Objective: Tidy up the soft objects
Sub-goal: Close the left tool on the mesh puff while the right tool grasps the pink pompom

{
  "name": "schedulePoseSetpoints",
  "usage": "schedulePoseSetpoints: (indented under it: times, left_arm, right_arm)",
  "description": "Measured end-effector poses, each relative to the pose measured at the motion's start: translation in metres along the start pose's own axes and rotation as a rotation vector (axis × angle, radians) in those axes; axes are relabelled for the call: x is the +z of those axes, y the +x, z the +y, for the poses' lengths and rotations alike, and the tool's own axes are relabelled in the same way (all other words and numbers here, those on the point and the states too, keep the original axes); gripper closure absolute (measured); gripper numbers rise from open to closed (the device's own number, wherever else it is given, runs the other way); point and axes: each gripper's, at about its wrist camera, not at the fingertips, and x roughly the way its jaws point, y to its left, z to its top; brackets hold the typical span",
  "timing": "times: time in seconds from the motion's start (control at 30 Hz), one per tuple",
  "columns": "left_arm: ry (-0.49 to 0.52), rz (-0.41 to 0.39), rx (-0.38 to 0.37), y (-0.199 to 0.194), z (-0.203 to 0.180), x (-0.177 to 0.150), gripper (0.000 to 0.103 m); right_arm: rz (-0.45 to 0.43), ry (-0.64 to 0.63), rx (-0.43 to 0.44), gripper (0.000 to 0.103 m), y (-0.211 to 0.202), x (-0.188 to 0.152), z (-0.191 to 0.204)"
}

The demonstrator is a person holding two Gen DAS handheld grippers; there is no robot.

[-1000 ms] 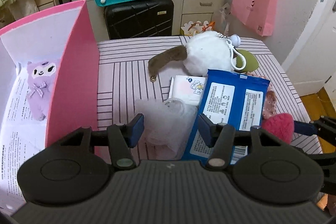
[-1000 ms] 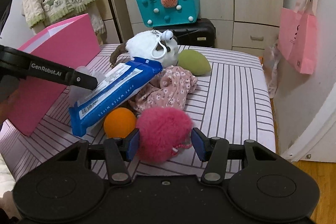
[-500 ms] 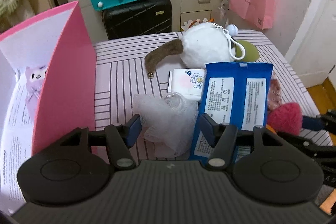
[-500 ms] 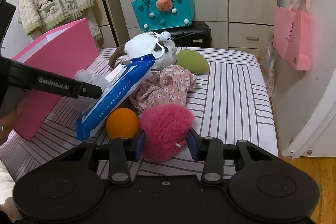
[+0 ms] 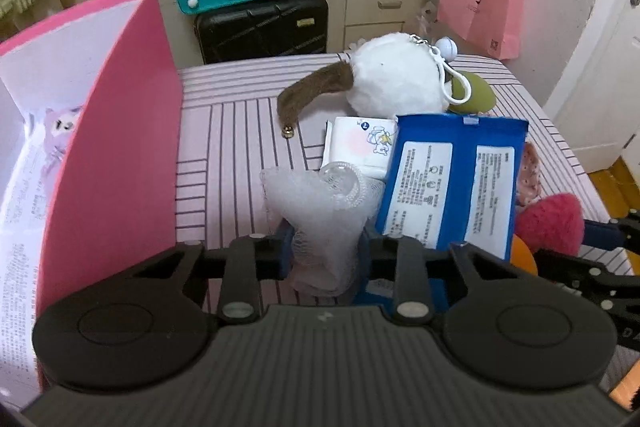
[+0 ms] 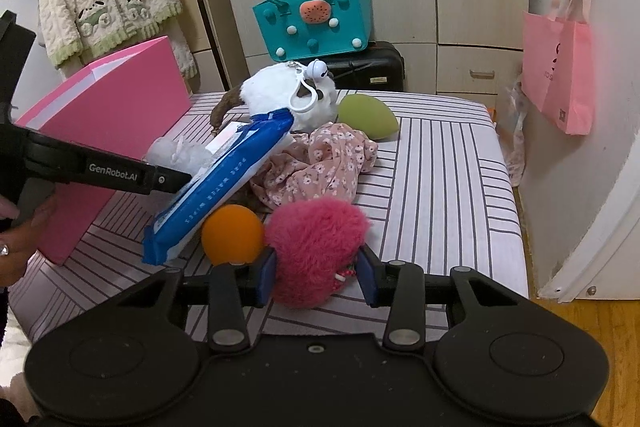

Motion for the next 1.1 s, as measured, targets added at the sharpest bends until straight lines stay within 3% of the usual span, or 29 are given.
schedulePoseSetpoints:
  times: [0.37,0.7,1.1]
  left_arm:
    - [0.024,-0.076,0.027,-0.033,-0.002,-0.013,0.075]
    - [0.054,-0.137,0.022,-0.069,-0.002,-0.019,0.078]
    - [0.101,-0.139,-0.017,-0.103,0.003,-0.035,0.080]
  right_arm:
    - [-0.007,-0.018,-0.044,0.057,-0.020,-0.004,0.000]
    - [0.003,-0.017,-0.032,0.057,-0.025,-0.012,0.007]
    - [0.020,-0.031,-0.021,0.057,-0.036,-0.014,0.016]
